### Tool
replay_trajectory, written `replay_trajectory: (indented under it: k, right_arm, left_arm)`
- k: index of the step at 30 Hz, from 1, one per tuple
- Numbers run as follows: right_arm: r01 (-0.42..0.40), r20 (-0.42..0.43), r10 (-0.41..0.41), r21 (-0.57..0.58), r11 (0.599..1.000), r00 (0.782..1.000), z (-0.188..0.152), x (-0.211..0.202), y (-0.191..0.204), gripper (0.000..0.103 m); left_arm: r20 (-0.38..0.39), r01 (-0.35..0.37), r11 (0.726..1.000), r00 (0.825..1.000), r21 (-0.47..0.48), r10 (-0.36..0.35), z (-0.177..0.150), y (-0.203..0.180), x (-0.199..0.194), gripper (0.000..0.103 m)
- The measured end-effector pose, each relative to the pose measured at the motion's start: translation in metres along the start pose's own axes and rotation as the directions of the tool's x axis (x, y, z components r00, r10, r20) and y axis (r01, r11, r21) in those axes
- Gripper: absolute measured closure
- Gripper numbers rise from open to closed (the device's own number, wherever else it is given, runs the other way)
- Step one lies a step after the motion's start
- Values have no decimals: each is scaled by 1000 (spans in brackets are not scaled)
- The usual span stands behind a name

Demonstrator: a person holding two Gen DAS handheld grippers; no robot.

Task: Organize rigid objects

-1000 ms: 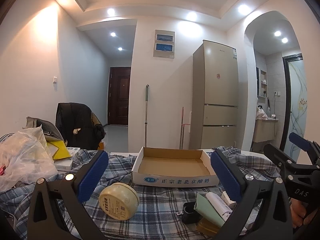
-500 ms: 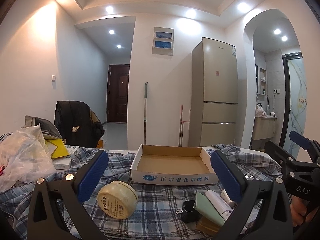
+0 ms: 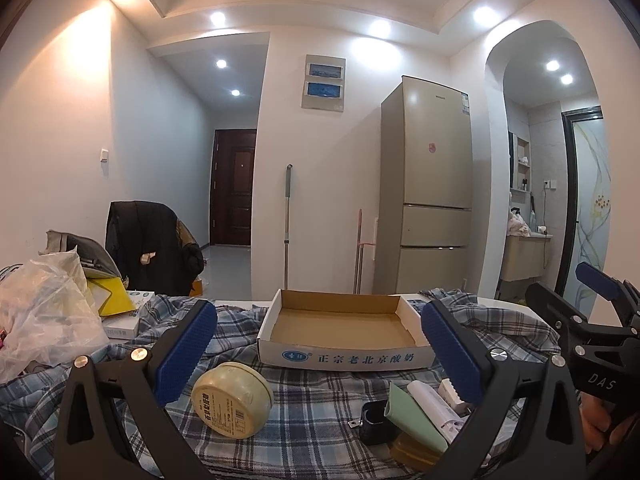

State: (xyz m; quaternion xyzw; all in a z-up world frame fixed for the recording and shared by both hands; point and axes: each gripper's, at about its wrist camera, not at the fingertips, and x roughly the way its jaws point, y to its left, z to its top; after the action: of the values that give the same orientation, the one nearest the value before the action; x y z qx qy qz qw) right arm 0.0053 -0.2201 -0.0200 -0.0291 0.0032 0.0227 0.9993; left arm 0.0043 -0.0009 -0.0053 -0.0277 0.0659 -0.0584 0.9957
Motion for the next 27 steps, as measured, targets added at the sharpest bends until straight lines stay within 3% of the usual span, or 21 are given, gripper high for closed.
replay_trajectory:
  k: [18,21,27]
  right_arm:
    - [9,-1,-9,13,1000,1000,1,-2,-5,0]
    - [29,11,-30,29,999,999,13,-5,-10,0]
    - [35,-42,-30,127,991,999,52,-8,-33,0]
  left_arm:
    - [4,-8,999,1000,-34,9,5,6,-5,0]
    - [-11,9,999,1000,-46,-9,20,13,-7,0]
    - [-14,-21,999,1000,26,21,51,34,-17,0]
